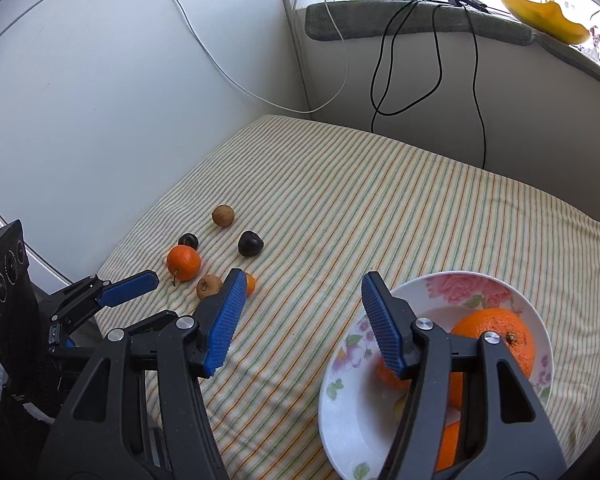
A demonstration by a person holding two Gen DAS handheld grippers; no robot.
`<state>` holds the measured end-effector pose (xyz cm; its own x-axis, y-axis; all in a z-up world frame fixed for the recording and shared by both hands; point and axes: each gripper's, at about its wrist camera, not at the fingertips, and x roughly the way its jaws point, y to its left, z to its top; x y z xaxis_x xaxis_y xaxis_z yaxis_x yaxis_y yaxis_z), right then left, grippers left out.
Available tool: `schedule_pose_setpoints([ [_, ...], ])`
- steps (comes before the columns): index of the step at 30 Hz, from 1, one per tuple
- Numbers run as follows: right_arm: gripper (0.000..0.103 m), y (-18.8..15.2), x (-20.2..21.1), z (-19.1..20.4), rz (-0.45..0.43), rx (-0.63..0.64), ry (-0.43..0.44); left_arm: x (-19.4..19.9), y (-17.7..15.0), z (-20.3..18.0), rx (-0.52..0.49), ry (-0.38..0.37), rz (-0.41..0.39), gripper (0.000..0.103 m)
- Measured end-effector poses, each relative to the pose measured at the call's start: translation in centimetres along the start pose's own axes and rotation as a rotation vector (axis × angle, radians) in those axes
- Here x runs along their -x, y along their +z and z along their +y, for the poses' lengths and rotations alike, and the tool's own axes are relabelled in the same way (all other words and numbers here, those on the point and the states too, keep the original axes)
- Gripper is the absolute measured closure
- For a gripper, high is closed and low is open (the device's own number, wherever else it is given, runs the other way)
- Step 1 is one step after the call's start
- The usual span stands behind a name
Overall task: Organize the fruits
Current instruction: 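Move the left tool to the large orange while the right tool approaches a tangerine, then close the left tool on the large orange while the right tool grasps the tangerine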
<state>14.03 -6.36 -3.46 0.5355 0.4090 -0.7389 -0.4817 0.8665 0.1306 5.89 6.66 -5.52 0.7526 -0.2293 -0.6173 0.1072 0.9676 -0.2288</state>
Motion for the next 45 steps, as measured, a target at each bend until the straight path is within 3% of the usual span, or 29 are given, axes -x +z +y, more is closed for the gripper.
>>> schedule_pose_setpoints([
  [10, 0.041, 0.4, -3.7, 2.3, 0.080, -0.031, 0.083, -0.8, -0.1, 4.2, 0.080, 0.055, 0.013, 0.050],
  [22, 0.054, 0.9, -8.1, 1.8, 0.193, -0.175, 0.180, -2.7, 0.0, 6.0, 0.121, 0.050, 0.047, 0.050],
  [34, 0.056, 0.4, -10.4, 2.6, 0.243, -0.202, 0.197, -3.6, 0.5, 7.2, 0.176, 0.025, 0.061, 0.051],
  [45, 0.061, 0.5, -12.2, 3.4, 0.270, -0.207, 0.191, -4.0, 0.2, 7.1, 0.175, 0.023, 0.069, 0.063],
])
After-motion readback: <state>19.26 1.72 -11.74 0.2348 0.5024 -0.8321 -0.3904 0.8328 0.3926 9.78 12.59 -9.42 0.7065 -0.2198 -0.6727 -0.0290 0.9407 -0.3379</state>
